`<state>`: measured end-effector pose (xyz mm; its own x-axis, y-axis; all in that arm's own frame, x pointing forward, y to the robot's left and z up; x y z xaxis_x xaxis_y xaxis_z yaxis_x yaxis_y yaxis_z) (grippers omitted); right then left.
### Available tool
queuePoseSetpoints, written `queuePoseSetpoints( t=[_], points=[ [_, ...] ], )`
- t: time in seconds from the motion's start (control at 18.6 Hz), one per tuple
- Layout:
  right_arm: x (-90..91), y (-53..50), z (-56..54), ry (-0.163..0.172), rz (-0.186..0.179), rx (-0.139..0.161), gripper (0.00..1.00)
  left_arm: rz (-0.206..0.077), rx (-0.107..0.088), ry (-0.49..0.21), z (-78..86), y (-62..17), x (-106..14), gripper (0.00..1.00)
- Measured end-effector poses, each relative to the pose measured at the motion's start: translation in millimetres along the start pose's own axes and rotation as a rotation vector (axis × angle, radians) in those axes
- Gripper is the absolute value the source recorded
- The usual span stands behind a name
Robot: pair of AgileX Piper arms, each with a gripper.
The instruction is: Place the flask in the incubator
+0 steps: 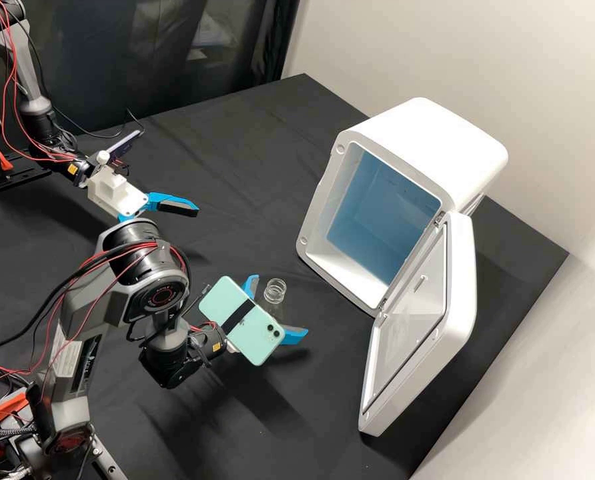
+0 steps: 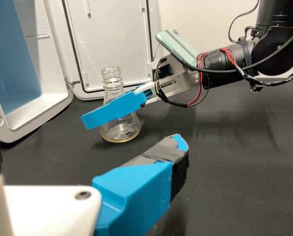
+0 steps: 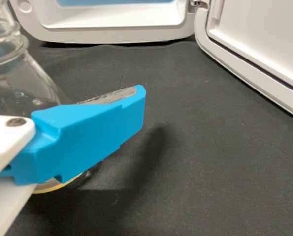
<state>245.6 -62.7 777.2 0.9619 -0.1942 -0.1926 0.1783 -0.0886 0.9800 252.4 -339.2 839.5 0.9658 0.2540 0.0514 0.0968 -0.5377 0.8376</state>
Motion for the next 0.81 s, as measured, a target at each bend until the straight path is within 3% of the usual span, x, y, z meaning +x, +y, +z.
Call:
queuePoseSetpoints(
  t=[0.81],
  points=[
    [-0.8, 2.9, 0.5, -0.002, 0.012, 0.001, 0.00, 0.000, 0.000, 0.000, 0.0, 0.0, 0.0, 1.00]
  ],
)
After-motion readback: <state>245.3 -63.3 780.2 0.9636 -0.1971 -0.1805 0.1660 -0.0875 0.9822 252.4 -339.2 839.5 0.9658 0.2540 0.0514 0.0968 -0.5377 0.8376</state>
